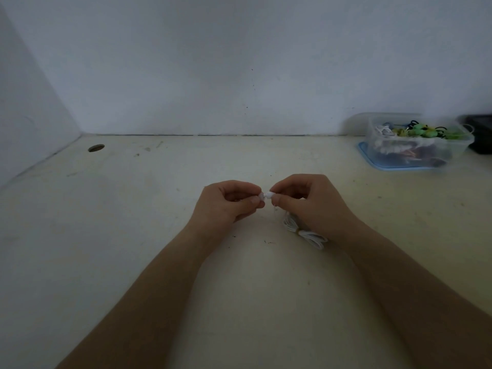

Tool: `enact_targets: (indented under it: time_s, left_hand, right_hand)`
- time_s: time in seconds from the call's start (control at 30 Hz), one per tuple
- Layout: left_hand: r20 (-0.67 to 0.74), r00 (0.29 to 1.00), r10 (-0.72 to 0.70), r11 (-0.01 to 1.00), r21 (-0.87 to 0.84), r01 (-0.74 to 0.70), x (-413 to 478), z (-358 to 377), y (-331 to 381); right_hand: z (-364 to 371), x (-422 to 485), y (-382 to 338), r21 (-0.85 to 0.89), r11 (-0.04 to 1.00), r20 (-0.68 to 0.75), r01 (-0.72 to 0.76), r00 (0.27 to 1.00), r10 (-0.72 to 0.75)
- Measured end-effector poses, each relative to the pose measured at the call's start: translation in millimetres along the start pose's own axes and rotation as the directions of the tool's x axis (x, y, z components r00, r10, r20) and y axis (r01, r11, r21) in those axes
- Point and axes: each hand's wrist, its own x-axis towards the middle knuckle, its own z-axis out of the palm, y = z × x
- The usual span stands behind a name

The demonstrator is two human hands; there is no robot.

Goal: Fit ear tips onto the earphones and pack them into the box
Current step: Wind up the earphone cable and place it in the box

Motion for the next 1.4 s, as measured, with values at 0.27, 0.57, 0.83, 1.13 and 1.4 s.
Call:
enact_targets:
  time_s: [0.27,0.57,0.83,1.13,1.4]
  left_hand:
    - [0.022,1.0,0.008,1.0,-0.004,-0.008,-1,0,1]
    - [0.121,0.993,0.001,1.0,0.024,-0.004,-3,-4,5]
    - [0.236,0.972,0.002,1.0,0.023,-0.008,-5,-6,5]
    - [0.258,0.966,-0.013,0.995,0.097,-0.013,-3,-7,4]
    - [0.267,0.964,-0.018,0.993,0.117,-0.013,-2,-8,2]
  right_hand:
    - [-1,0,0,-0.007,1.0,0.017,0.016,1.0,-0.016]
    - [-10,-2,-8,0.013,0.999,0.132,0.048,0.99,-0.05]
    - [-18,-5,-9,0.034,0.997,0.23,0.068,0.97,-0.074]
    - [-19,-6,-7,0.04,0.998,0.245,0.054,0.967,-0.063]
    - [-20,-6,-9,0.028,0.998,0.261,0.058,0.963,-0.063]
